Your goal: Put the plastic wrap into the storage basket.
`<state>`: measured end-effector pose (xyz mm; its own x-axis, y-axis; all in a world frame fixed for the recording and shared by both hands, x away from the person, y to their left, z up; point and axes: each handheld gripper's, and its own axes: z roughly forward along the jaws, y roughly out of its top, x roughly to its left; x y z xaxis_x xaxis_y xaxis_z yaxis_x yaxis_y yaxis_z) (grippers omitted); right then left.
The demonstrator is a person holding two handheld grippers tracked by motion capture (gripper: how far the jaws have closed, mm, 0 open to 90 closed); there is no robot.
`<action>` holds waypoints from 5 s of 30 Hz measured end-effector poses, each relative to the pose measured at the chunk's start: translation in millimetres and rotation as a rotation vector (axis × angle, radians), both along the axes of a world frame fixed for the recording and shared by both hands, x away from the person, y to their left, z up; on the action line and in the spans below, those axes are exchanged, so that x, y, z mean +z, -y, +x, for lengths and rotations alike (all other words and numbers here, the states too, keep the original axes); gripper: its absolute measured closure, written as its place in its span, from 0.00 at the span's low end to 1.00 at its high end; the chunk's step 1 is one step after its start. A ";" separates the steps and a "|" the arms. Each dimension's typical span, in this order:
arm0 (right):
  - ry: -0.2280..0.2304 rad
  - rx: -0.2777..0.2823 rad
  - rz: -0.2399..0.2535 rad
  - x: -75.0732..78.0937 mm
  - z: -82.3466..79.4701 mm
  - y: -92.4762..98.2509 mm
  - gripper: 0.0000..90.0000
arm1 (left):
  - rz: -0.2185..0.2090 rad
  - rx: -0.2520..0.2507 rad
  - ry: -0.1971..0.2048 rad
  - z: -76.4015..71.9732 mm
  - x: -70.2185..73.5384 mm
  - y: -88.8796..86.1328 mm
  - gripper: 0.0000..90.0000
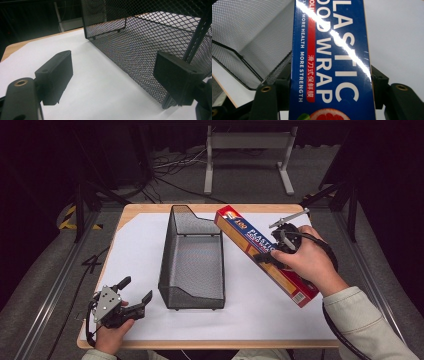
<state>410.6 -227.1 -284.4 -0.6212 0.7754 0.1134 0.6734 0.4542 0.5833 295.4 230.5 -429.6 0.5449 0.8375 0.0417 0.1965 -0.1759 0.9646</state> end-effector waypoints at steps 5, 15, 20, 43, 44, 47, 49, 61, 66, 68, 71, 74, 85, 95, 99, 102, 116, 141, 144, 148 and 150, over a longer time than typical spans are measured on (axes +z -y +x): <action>-0.015 0.010 0.008 5.0 0.3 -20.7 0.44 | 0.002 0.001 0.002 -0.4 0.3 0.3 0.19; -0.020 0.020 0.014 12.4 4.0 -56.0 0.44 | -0.004 0.004 0.006 0.2 -0.1 0.0 0.18; -0.013 0.033 0.025 13.1 4.3 -70.2 0.44 | -0.009 0.020 0.004 0.7 0.0 -1.6 0.16; -0.007 0.021 -0.015 -1.6 18.3 -128.2 0.44 | -0.004 0.012 0.011 1.0 0.0 -1.3 0.16; -0.010 0.016 -0.010 -2.2 18.8 -130.3 0.44 | -0.004 0.013 0.010 1.0 -0.1 -1.3 0.16; -0.017 -0.015 0.010 -4.1 19.8 -135.5 0.44 | -0.004 0.013 0.011 0.9 -0.1 -1.1 0.16; -0.015 -0.041 0.015 -6.9 20.6 -139.5 0.44 | -0.004 0.012 0.012 0.9 0.0 -1.2 0.16; -0.052 -0.142 -0.006 -26.1 24.9 -159.7 0.44 | -0.004 0.013 0.015 0.8 0.5 -1.9 0.16; -0.069 -0.169 -0.007 -31.5 26.0 -162.6 0.44 | -0.006 0.014 0.015 1.2 0.1 -2.2 0.17; -0.072 -0.173 -0.017 -36.4 28.4 -165.4 0.44 | -0.005 0.012 0.016 1.6 0.0 -1.3 0.17; -0.085 -0.173 -0.026 -40.5 29.3 -169.4 0.44 | -0.006 0.012 0.015 1.9 0.1 -0.9 0.17; -0.085 -0.181 -0.037 -44.1 30.9 -171.4 0.44 | -0.005 0.011 0.015 2.1 0.0 -0.7 0.17; -0.135 -0.201 -0.094 -55.1 36.1 -181.5 0.44 | -0.004 0.008 0.016 2.2 0.4 -0.8 0.17; -0.176 -0.206 -0.155 -58.7 39.0 -189.4 0.44 | -0.006 0.008 0.014 2.4 0.2 -0.9 0.17; -0.191 -0.201 -0.158 -59.8 40.9 -189.4 0.44 | -0.006 0.008 0.013 2.4 0.1 -0.8 0.17; -0.209 -0.195 -0.165 -62.5 43.5 -188.8 0.44 | -0.004 0.010 0.012 2.4 0.2 -0.8 0.17; -0.214 -0.158 -0.218 -68.0 50.4 -188.3 0.43 | 0.001 0.019 0.004 1.2 -0.5 -1.5 0.17; -0.128 -0.106 -0.158 -62.2 43.4 -179.0 0.22 | 0.002 0.021 -0.006 2.2 -1.7 -2.1 0.17; -0.085 -0.086 -0.127 -51.5 39.4 -174.1 0.19 | 0.005 0.019 -0.007 2.7 -1.3 -1.2 0.17; -0.029 -0.064 -0.071 -36.6 34.4 -167.0 0.18 | 0.003 0.021 -0.005 2.5 -1.0 -1.4 0.17; 0.007 -0.049 -0.044 -31.1 31.5 -163.7 0.18 | 0.000 0.020 -0.002 2.4 -0.9 -1.2 0.17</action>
<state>442.1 -63.4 -315.5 -0.5827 0.8093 0.0746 0.6916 0.4455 0.5685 297.8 231.7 -430.5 0.5285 0.8480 0.0407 0.2013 -0.1717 0.9643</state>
